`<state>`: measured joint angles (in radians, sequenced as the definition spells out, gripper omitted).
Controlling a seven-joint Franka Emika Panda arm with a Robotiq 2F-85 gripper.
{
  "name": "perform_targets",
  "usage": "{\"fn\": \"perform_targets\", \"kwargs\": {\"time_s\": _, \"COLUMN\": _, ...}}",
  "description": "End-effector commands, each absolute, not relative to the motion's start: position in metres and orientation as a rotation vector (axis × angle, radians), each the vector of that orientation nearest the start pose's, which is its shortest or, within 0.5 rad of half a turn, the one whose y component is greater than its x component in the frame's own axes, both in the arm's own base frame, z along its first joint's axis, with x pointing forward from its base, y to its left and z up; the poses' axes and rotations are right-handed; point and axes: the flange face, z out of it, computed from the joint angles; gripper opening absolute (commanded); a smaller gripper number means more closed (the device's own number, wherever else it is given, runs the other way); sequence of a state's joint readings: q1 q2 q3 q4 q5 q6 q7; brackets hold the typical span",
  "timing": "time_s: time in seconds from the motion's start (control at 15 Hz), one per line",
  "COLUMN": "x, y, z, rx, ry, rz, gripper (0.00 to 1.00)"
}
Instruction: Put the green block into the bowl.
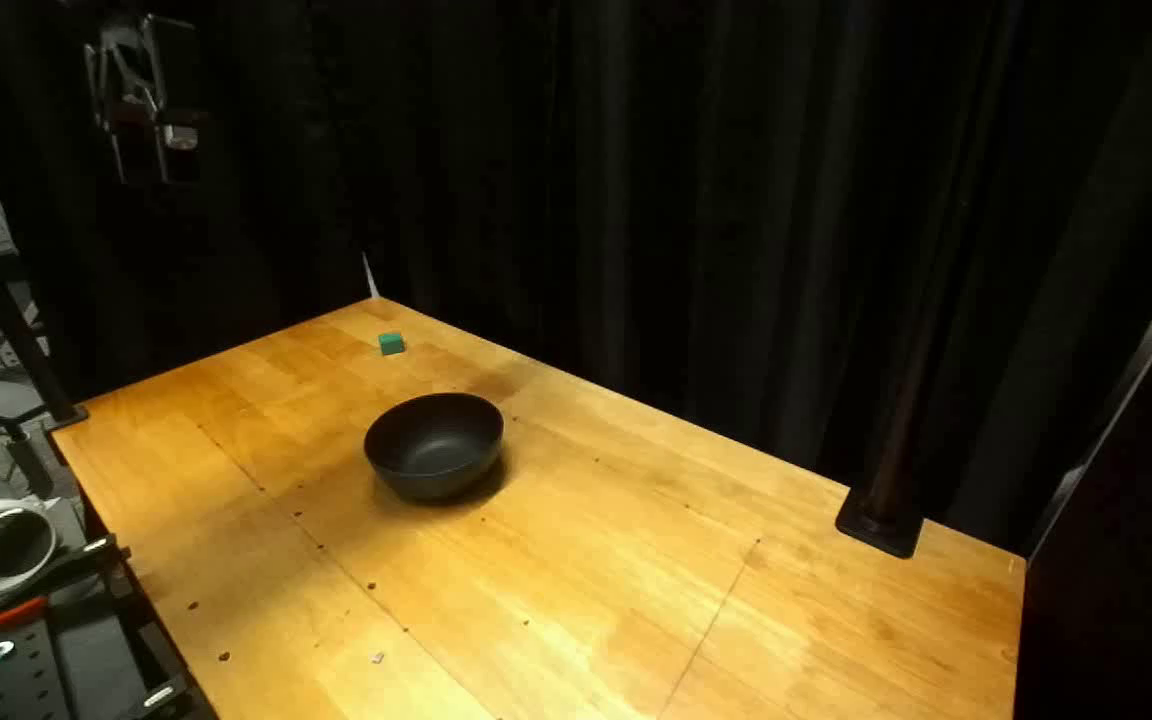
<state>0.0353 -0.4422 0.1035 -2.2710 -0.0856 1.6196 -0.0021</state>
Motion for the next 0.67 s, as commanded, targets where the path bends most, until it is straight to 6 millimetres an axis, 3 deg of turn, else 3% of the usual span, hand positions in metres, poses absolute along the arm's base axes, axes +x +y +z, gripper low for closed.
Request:
{"fn": "perform_targets", "kwargs": {"time_s": 0.0, "x": 0.393, "y": 0.05, "z": 0.515, "rx": -3.259, "ry": -0.227, "rz": 0.328, "gripper": 1.0}}
{"fn": "perform_targets", "kwargs": {"time_s": 0.47, "x": 0.394, "y": 0.051, "z": 0.519, "rx": -3.26, "ry": -0.227, "rz": 0.312, "gripper": 1.0}}
{"fn": "perform_targets", "kwargs": {"time_s": 0.6, "x": 0.414, "y": 0.055, "z": 0.499, "rx": -3.186, "ry": -0.187, "rz": 0.203, "gripper": 1.0}}
